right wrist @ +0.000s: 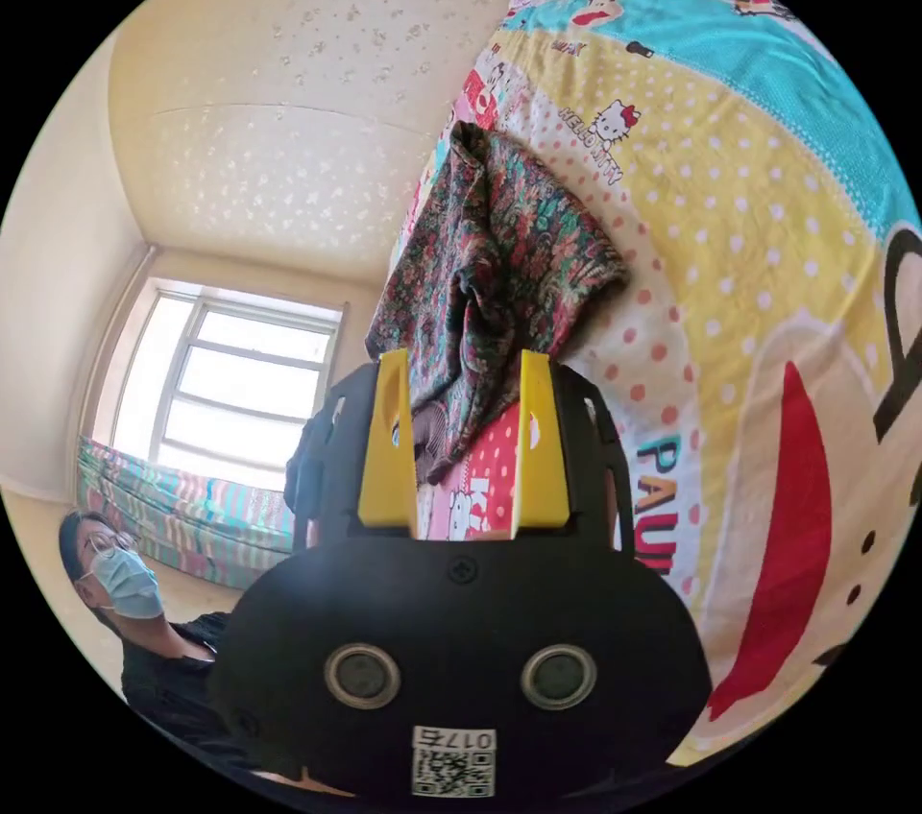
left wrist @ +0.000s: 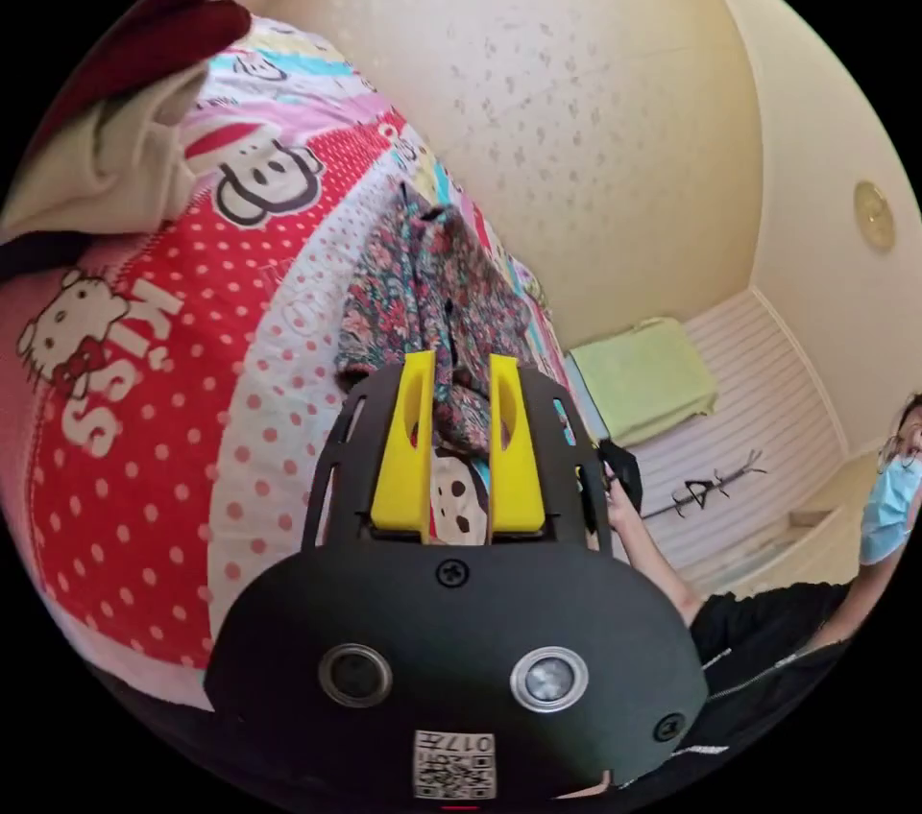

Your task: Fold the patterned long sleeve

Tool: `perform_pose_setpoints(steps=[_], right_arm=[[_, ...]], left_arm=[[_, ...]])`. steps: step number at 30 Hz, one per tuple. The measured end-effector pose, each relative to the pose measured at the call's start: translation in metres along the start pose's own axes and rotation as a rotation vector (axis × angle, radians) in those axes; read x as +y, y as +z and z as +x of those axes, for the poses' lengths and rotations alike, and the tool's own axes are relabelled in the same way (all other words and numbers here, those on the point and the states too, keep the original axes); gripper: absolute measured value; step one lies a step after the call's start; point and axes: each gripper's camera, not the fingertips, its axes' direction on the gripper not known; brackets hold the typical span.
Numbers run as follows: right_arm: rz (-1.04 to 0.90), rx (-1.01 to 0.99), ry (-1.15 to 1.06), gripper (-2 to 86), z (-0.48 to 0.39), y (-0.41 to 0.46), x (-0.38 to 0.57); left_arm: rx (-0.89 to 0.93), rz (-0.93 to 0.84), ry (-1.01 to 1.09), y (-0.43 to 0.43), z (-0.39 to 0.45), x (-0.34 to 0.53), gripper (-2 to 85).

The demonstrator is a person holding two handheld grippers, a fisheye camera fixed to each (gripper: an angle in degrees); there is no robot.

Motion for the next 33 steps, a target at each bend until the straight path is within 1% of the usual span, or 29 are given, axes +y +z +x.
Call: perform_pose_setpoints(steps=[1, 4, 6, 9, 11, 15, 17, 18, 21, 24, 27, 30, 33], right_arm=[[0.042, -0.029, 0.006, 18.7, 0.004, 0.000, 0.010], [0.112, -0.047, 0.053, 19.7, 0.008, 0.002, 0.033], [0.160, -0.050, 0.058, 19.9, 0.004, 0.005, 0.046], [0.123, -0.060, 0.000, 20.1, 0.002, 0.027, 0.053], [0.138, -0.087, -0.028, 19.6, 0.006, 0.039, 0.054], [0.163, -0.125, -0.027, 19.7, 0.011, 0.056, 0.055], [0.166, -0.098, -0.044, 19.8, 0.009, 0.062, 0.058], [0.167, -0.094, -0.049, 19.8, 0.009, 0.063, 0.059], [0.181, -0.087, -0.063, 19.7, 0.012, 0.065, 0.067], [0.187, -0.086, -0.083, 19.3, 0.016, 0.064, 0.077], [0.196, -0.085, -0.093, 18.3, 0.022, 0.064, 0.086], [0.224, -0.102, -0.098, 16.9, 0.030, 0.062, 0.097], [0.223, -0.097, -0.096, 14.9, 0.035, 0.063, 0.105]], left_arm=[[-0.045, -0.004, -0.002, 0.001, 0.001, 0.008, 14.5], [-0.144, -0.084, -0.057, 0.018, -0.002, 0.025, 17.7], [-0.147, -0.013, -0.071, 0.016, 0.001, 0.035, 18.6], [-0.129, -0.027, -0.084, 0.025, 0.007, 0.037, 18.8], [-0.144, -0.038, -0.072, 0.030, 0.013, 0.034, 18.8], [-0.243, -0.115, 0.009, 0.042, 0.028, 0.025, 20.1], [-0.226, -0.112, 0.000, 0.043, 0.026, 0.022, 20.4], [-0.190, -0.108, -0.021, 0.042, 0.023, 0.019, 20.2], [-0.097, -0.168, -0.074, 0.047, 0.016, 0.011, 18.7], [-0.119, -0.191, -0.052, 0.049, 0.018, 0.006, 19.0], [-0.089, -0.177, -0.102, 0.048, 0.010, 0.001, 19.0], [-0.141, -0.197, -0.120, 0.047, 0.003, -0.005, 17.4], [-0.169, -0.168, -0.186, 0.037, -0.007, -0.006, 14.3]])
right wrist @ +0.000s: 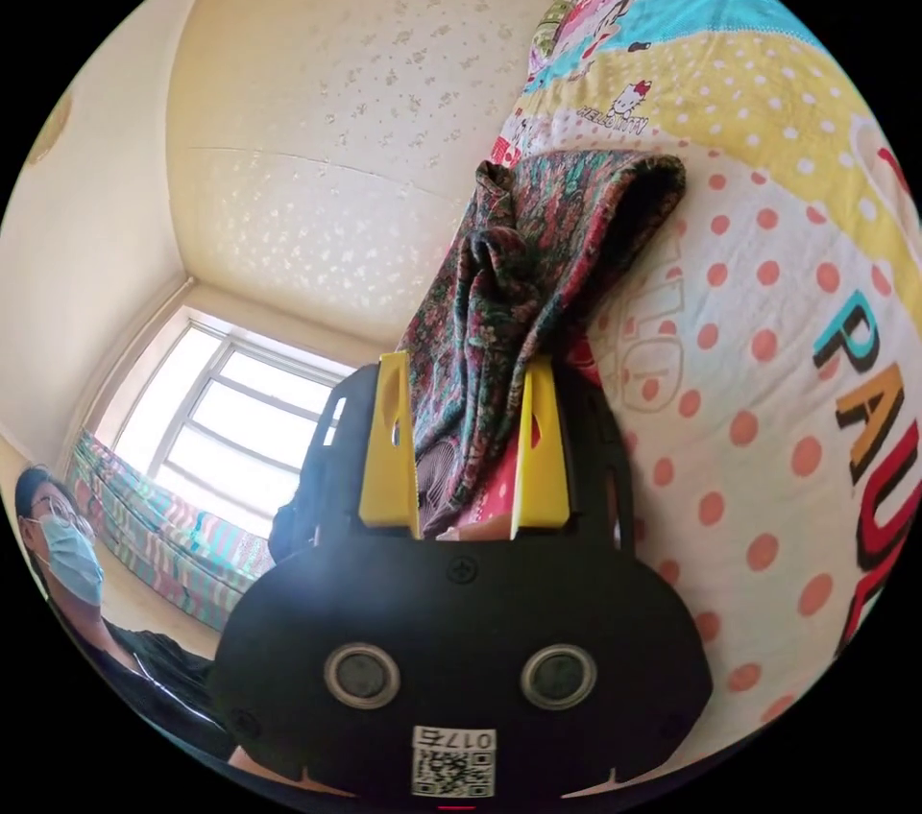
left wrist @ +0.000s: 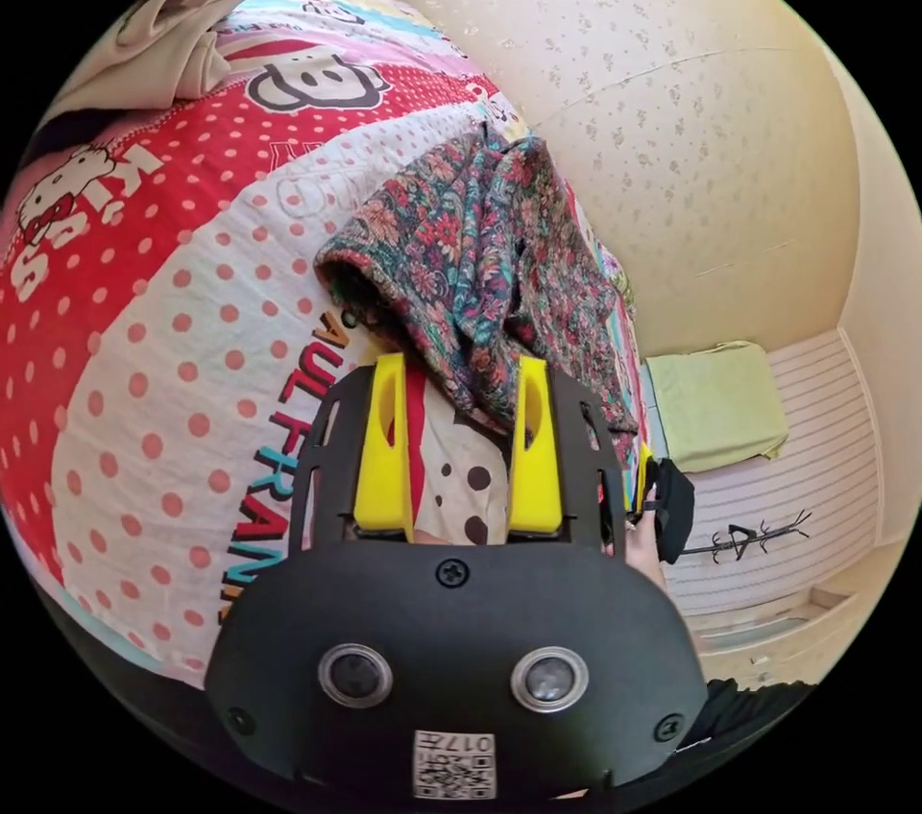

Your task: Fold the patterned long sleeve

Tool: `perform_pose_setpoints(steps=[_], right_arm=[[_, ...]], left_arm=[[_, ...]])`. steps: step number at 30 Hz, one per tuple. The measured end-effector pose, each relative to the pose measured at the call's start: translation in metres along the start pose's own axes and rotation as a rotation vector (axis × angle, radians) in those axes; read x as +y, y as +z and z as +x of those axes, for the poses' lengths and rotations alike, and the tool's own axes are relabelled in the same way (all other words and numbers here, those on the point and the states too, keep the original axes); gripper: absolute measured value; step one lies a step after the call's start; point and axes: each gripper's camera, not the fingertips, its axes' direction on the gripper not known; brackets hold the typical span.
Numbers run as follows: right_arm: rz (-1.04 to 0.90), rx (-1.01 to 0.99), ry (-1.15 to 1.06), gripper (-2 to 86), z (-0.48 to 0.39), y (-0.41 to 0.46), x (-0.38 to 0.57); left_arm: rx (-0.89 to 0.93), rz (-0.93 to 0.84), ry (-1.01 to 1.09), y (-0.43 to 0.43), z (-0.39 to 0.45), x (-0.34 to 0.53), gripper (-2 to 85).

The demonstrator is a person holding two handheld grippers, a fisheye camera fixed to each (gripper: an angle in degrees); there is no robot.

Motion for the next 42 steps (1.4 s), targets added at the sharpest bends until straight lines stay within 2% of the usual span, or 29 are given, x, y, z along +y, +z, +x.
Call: perform_pose_setpoints(steps=[2, 4, 5, 7, 9, 13, 15, 17, 19, 21, 23, 26, 28, 31, 33, 36, 38, 40, 42], right_arm=[[-0.095, 0.028, -0.008, 11.7, -0.001, 0.011, 0.000], [-0.240, 0.052, -0.003, 7.3, -0.003, 0.028, -0.002], [-0.245, 0.056, -0.006, 3.8, -0.006, 0.031, -0.002], [-0.165, 0.006, 0.020, 2.0, -0.012, 0.023, 0.000], [-0.145, -0.072, 0.011, 1.0, -0.031, 0.016, -0.006], [-0.191, -0.003, -0.444, 0.1, -0.162, -0.010, -0.016], [-0.151, -0.104, -0.528, 0.0, -0.215, -0.038, -0.014], [-0.059, -0.302, -0.572, 0.0, -0.275, -0.090, -0.006], [0.006, -0.414, -0.612, 0.0, -0.314, -0.129, 0.004], [0.031, -0.472, -0.664, 0.0, -0.349, -0.159, 0.012], [0.025, -0.399, -0.705, 0.1, -0.383, -0.180, 0.022], [-0.062, -0.153, -0.777, 0.0, -0.391, -0.167, 0.027], [-0.097, -0.123, -0.730, 0.0, -0.368, -0.151, 0.019], [-0.095, -0.315, -0.475, -0.1, -0.314, -0.129, -0.017], [-0.062, -0.423, -0.398, -0.2, -0.306, -0.122, -0.036], [-0.062, -0.379, -0.555, -0.2, -0.355, -0.126, -0.049], [-0.048, -0.240, -0.835, -0.2, -0.404, -0.144, -0.029], [-0.064, -0.177, -0.909, -0.1, -0.413, -0.154, -0.013], [-0.115, -0.145, -0.886, -0.1, -0.399, -0.157, -0.002]], left_arm=[[0.005, 0.027, -0.059, -0.004, -0.009, -0.001, 12.0], [0.121, 0.029, -0.143, -0.004, -0.023, -0.005, 9.2], [0.177, 0.001, -0.169, -0.001, -0.028, -0.007, 8.0], [0.436, -0.153, -0.304, 0.010, -0.041, -0.020, 5.1], [0.579, -0.142, -0.310, -0.008, -0.034, -0.031, 4.6], [0.530, -0.023, 0.040, -0.105, 0.039, -0.052, 4.0], [0.678, 0.042, 0.109, -0.150, 0.063, -0.046, 3.9], [0.836, 0.134, 0.177, -0.200, 0.083, -0.033, 3.9], [0.943, 0.301, 0.361, -0.276, 0.115, -0.008, 4.1], [0.968, 0.413, 0.500, -0.325, 0.136, 0.013, 4.3], [0.953, 0.458, 0.566, -0.354, 0.150, 0.029, 4.4], [0.810, 0.456, 0.493, -0.360, 0.149, 0.039, 4.6], [0.757, 0.370, 0.436, -0.329, 0.133, 0.027, 4.5], [0.769, 0.274, 0.352, -0.285, 0.122, 0.004, 4.3], [0.785, 0.253, 0.333, -0.278, 0.132, -0.007, 4.2], [0.738, 0.328, 0.502, -0.310, 0.174, -0.011, 4.2], [0.727, 0.382, 0.596, -0.333, 0.187, -0.005, 4.3], [0.773, 0.393, 0.623, -0.345, 0.174, 0.005, 4.4], [0.765, 0.367, 0.622, -0.341, 0.154, 0.016, 4.5]])
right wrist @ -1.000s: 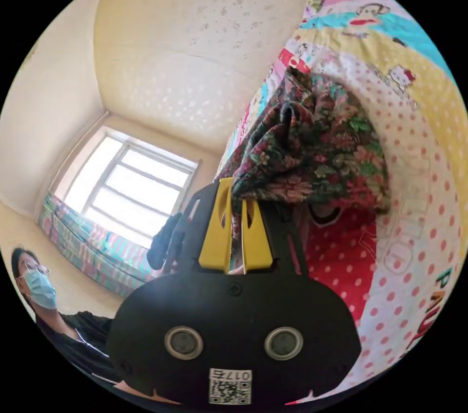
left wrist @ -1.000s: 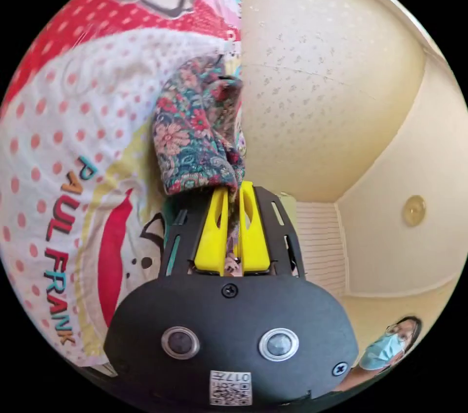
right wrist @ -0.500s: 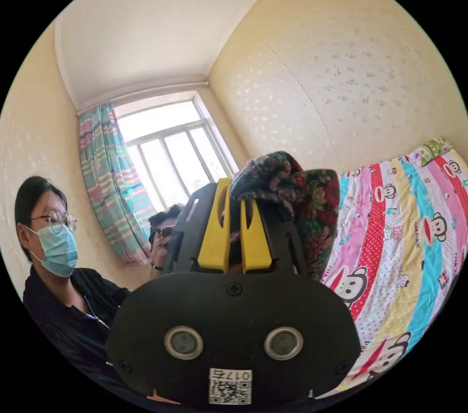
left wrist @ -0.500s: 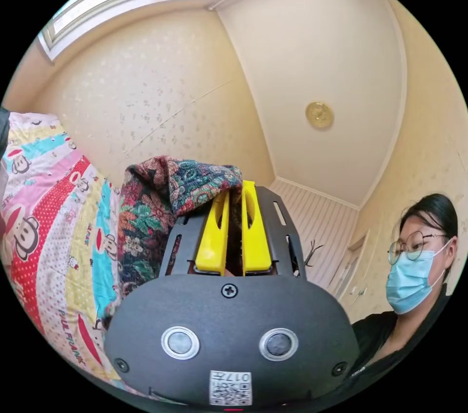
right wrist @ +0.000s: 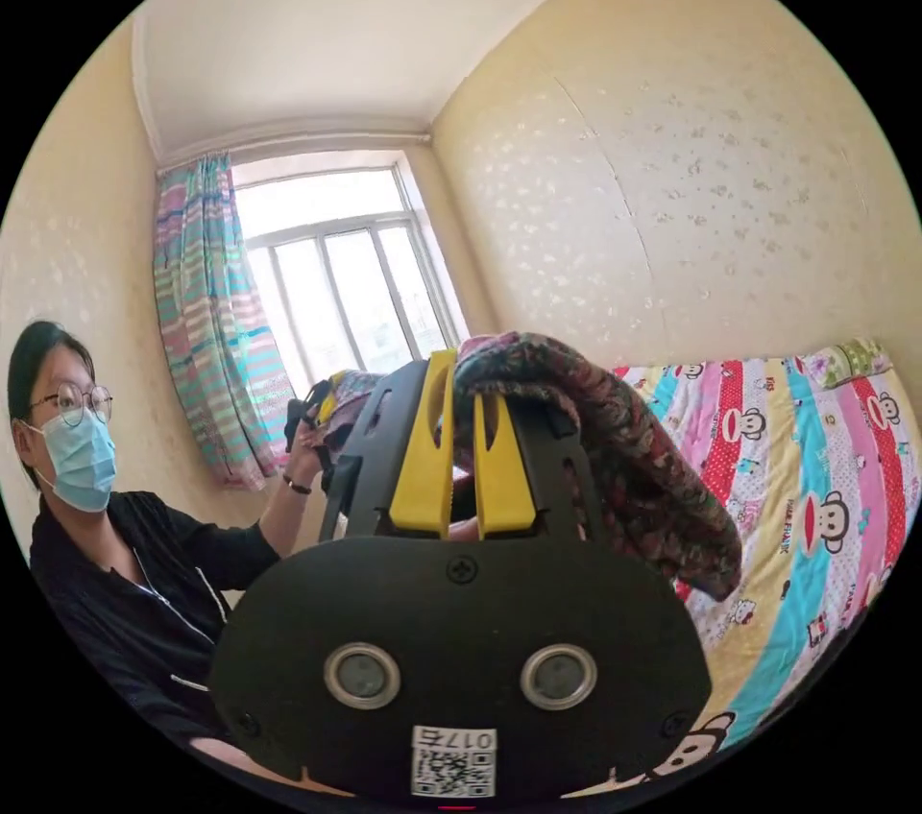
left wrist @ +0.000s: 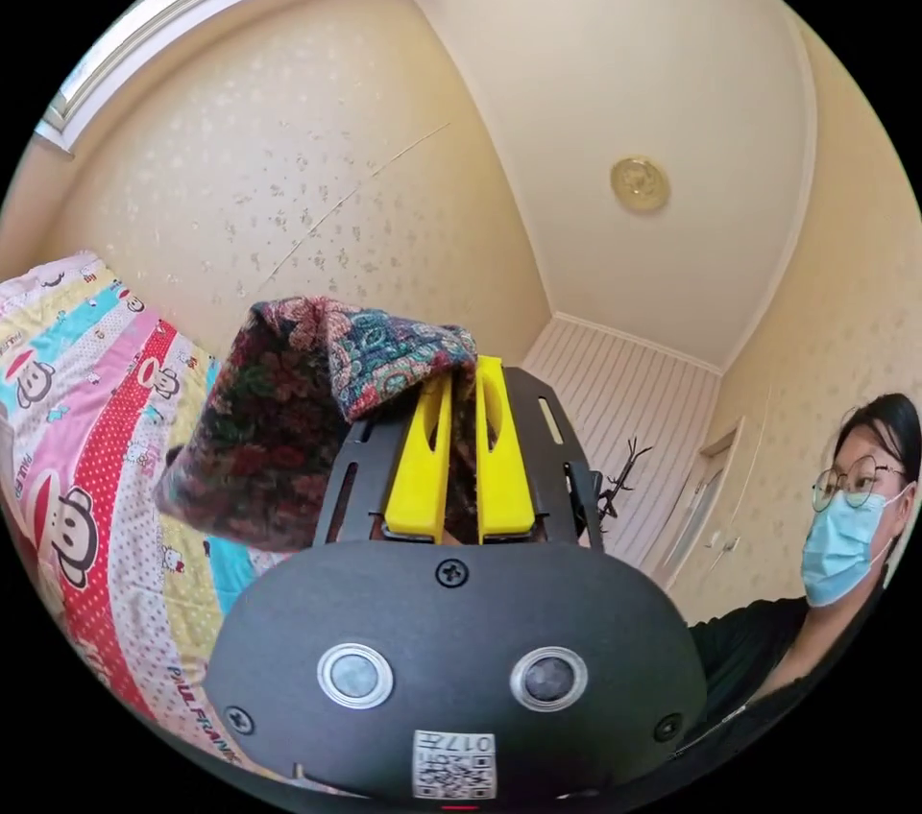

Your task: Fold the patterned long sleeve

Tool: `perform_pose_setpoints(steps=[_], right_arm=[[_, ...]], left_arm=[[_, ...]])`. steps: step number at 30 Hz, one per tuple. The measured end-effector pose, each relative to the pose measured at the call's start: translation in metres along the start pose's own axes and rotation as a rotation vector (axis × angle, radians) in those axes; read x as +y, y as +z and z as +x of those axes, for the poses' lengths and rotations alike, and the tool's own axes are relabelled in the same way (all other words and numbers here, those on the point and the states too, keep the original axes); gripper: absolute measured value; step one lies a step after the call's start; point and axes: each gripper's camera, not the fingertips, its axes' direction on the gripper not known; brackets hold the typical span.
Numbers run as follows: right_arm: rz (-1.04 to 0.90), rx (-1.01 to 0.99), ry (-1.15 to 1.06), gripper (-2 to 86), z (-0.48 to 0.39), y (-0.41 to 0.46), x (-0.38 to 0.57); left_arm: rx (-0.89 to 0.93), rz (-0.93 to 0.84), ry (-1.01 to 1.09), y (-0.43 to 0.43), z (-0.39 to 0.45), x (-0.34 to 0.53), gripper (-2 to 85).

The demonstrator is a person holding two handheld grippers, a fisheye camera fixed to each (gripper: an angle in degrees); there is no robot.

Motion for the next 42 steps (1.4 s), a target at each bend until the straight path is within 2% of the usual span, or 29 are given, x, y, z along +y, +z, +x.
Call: perform_pose_setpoints(steps=[3, 6, 8, 11, 12, 13, 14, 16, 19, 21, 23, 25, 28, 30, 33, 34, 36, 42], right_arm=[[-0.068, -0.051, 0.155, 0.0, 0.033, 0.008, 0.067], [-0.140, -0.092, 0.400, 0.1, 0.085, 0.026, 0.172], [-0.196, -0.047, 0.635, 0.1, 0.121, 0.040, 0.275], [-0.208, -0.049, 0.898, 0.3, 0.149, 0.048, 0.388], [-0.180, -0.067, 0.930, 0.4, 0.151, 0.046, 0.403], [-0.089, -0.115, 0.969, 0.6, 0.150, 0.037, 0.425], [-0.013, -0.140, 0.968, 0.8, 0.146, 0.026, 0.435], [-0.004, -0.117, 0.936, 1.0, 0.140, 0.015, 0.433], [-0.074, -0.016, 0.796, 0.9, 0.130, -0.001, 0.407], [-0.099, 0.059, 0.713, 1.0, 0.124, -0.007, 0.387], [-0.147, 0.158, 0.604, 1.3, 0.115, -0.004, 0.365], [-0.197, 0.220, 0.551, 1.9, 0.112, 0.007, 0.357], [-0.289, 0.264, 0.511, 3.3, 0.107, 0.036, 0.356], [-0.305, 0.264, 0.502, 4.4, 0.104, 0.049, 0.363], [-0.278, 0.265, 0.535, 6.4, 0.105, 0.055, 0.378], [-0.255, 0.270, 0.545, 7.1, 0.108, 0.051, 0.383], [-0.211, 0.291, 0.539, 8.1, 0.111, 0.040, 0.385], [-0.102, 0.451, 0.460, 13.0, 0.153, 0.000, 0.361]], left_arm=[[-0.058, -0.127, 0.021, -0.018, -0.017, 0.054, 4.7], [-0.179, -0.262, -0.027, -0.033, -0.051, 0.139, 4.8], [-0.255, -0.348, -0.148, -0.043, -0.083, 0.198, 4.8], [-0.341, -0.489, -0.493, -0.069, -0.147, 0.300, 5.1], [-0.355, -0.494, -0.624, -0.085, -0.162, 0.330, 5.6], [-0.294, -0.424, -0.677, -0.104, -0.167, 0.348, 5.6], [-0.245, -0.374, -0.690, -0.112, -0.167, 0.353, 5.3], [-0.148, -0.232, -0.712, -0.136, -0.160, 0.358, 3.5], [-0.158, -0.155, -0.607, -0.144, -0.137, 0.336, 4.7], [-0.199, -0.202, -0.469, -0.126, -0.117, 0.314, 5.6], [-0.274, -0.328, -0.301, -0.089, -0.098, 0.295, 6.3], [-0.413, -0.540, -0.037, -0.020, -0.076, 0.286, 6.9], [-0.595, -0.718, 0.133, 0.065, -0.077, 0.301, 6.9], [-0.664, -0.783, 0.215, 0.106, -0.094, 0.328, 5.7], [-0.837, -1.061, 0.195, 0.160, -0.156, 0.408, 3.3], [-0.840, -0.907, 0.260, 0.150, -0.152, 0.422, 3.0], [-0.837, -0.840, 0.305, 0.143, -0.149, 0.437, 2.0], [-0.739, -0.818, 0.209, 0.137, -0.172, 0.447, 0.7]])
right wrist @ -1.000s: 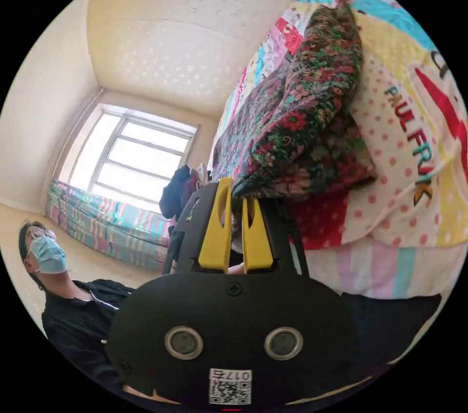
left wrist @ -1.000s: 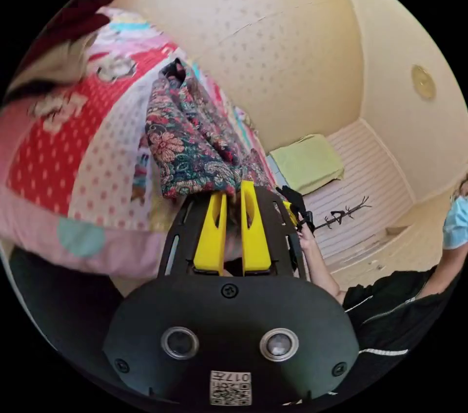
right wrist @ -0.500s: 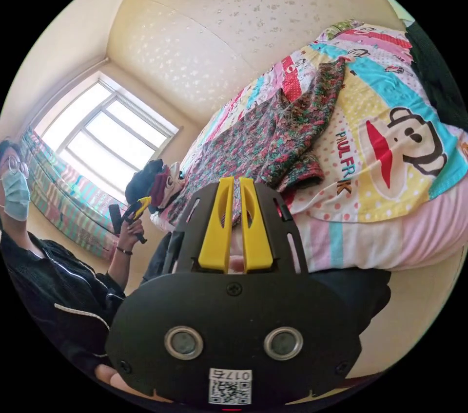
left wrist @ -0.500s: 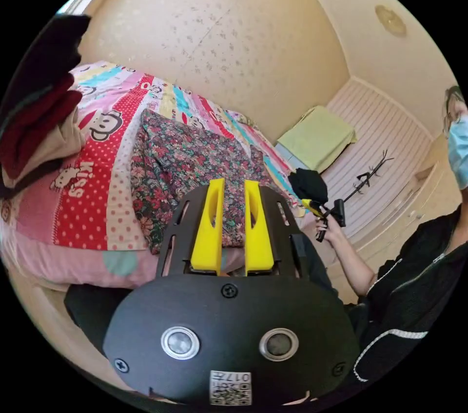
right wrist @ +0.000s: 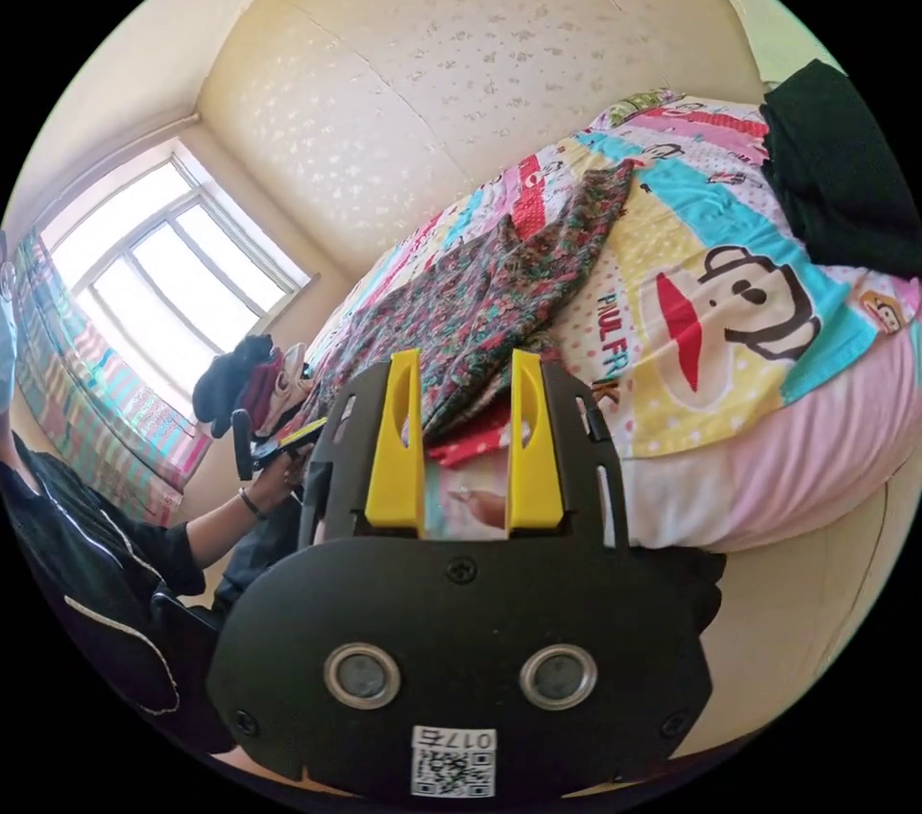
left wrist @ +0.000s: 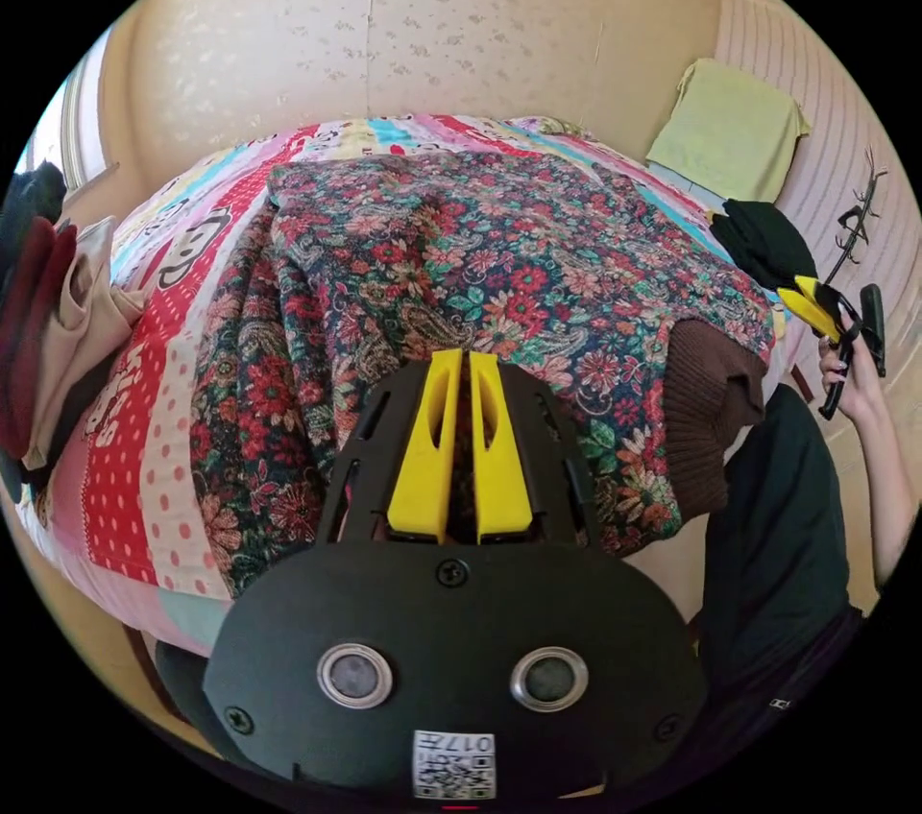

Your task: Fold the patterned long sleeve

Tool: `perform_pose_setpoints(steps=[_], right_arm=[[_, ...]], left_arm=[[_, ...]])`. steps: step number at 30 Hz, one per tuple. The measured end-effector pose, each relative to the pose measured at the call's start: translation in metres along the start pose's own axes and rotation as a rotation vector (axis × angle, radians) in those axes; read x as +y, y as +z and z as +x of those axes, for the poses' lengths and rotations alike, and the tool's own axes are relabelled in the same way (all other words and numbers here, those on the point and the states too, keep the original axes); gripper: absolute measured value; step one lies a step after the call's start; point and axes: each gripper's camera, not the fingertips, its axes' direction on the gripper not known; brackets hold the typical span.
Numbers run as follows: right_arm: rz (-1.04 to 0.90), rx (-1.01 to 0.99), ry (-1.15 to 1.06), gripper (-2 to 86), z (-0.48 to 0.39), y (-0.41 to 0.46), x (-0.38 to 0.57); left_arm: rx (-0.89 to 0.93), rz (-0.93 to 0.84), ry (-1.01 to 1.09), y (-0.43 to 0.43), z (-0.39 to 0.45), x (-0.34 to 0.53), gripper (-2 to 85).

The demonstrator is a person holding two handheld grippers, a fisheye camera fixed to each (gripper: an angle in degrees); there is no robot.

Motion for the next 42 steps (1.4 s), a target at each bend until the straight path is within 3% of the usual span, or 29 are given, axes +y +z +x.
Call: perform_pose_setpoints(steps=[8, 13, 22, 30, 37, 42], right_arm=[[-0.084, -0.208, 0.059, 15.2, 0.022, 0.055, -0.034], [-0.055, -0.099, 0.015, 19.7, 0.013, 0.075, -0.003], [-0.116, 0.041, 0.127, 17.2, 0.015, 0.066, 0.004], [-0.081, -0.037, 0.153, 17.6, 0.028, 0.069, 0.012], [-0.067, 0.058, 0.168, 12.2, 0.037, 0.076, -0.009], [0.048, -0.103, 0.321, 4.6, 0.047, 0.082, -0.037]], left_arm=[[0.075, -0.004, -0.030, 0.021, -0.016, 0.005, 0.2], [0.074, -0.003, -0.029, 0.028, -0.022, 0.007, 0.1], [0.101, -0.001, -0.041, 0.034, -0.042, 0.009, 0.1], [0.121, 0.002, -0.048, 0.032, -0.061, 0.008, -0.1], [0.147, 0.004, -0.059, 0.027, -0.081, 0.007, -0.3], [0.191, 0.008, -0.077, 0.024, -0.099, 0.006, -0.4]])
